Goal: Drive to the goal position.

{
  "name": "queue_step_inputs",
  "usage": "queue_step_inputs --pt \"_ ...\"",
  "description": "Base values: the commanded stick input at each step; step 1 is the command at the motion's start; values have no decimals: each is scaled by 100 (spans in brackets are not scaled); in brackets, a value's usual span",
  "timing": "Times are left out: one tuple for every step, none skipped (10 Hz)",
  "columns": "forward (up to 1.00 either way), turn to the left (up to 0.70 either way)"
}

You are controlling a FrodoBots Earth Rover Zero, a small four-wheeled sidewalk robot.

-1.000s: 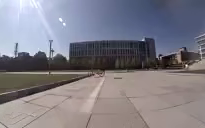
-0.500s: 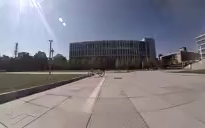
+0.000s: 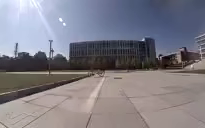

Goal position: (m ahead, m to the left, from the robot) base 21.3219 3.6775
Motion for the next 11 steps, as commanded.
queue_step_inputs --pt "6 0" --pt "6 0" --pt "6 0" --pt "6 0" --pt "6 0" --pt "6 0" --pt "6 0" --pt "6 0" --pt "6 0" --pt "6 0" --pt "6 0"
